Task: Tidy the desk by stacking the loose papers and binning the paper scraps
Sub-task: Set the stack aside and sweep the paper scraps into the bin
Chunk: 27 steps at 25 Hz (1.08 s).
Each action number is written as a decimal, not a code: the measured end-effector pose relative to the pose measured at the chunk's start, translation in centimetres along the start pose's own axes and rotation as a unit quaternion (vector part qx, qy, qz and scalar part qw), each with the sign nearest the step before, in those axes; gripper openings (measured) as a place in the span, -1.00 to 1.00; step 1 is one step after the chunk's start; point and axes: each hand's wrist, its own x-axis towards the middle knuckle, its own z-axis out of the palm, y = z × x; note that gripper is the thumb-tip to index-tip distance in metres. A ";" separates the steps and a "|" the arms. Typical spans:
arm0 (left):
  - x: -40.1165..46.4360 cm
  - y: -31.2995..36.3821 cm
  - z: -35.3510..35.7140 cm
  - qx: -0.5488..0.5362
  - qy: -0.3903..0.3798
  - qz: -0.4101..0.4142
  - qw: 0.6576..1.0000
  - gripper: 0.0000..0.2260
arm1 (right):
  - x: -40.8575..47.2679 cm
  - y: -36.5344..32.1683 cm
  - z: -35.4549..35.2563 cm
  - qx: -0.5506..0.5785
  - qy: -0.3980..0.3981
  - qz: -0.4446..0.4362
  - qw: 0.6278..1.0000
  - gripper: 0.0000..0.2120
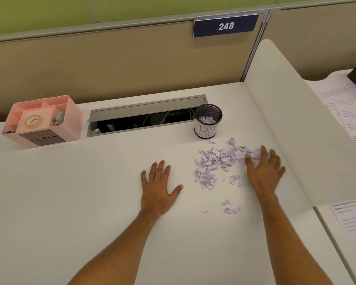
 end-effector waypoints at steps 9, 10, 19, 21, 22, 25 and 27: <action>0.1 -0.1 0.1 -0.001 0.003 0.000 1.000 -0.30 | -0.8 -5.1 1.3 -0.101 -0.131 -0.175 0.971 -0.30; 0.1 0.0 0.1 -0.001 0.003 0.000 1.000 -0.30 | -1.7 -5.4 0.9 -0.095 -0.142 -0.174 0.970 -0.34; 0.1 -0.1 -0.1 0.004 -0.006 -0.002 1.000 -0.29 | -6.0 -7.5 0.6 -0.156 -0.130 -0.258 0.945 -0.78; 0.0 -0.1 -0.1 0.005 -0.008 -0.001 1.000 -0.29 | -5.3 -8.0 0.0 -0.159 -0.145 -0.263 0.940 -0.82; 0.0 -0.1 -0.1 0.004 -0.009 -0.001 1.000 -0.29 | -4.8 -8.3 -0.6 -0.161 -0.142 -0.259 0.942 -0.81; 0.1 0.0 -0.1 -0.001 -0.006 -0.004 1.000 -0.29 | -2.6 -10.2 -3.5 -0.082 -0.108 -0.235 0.962 -0.76; 0.1 0.0 -0.1 -0.001 -0.010 -0.006 1.000 -0.29 | -1.1 -12.3 -6.0 -0.018 -0.084 -0.230 0.969 -0.76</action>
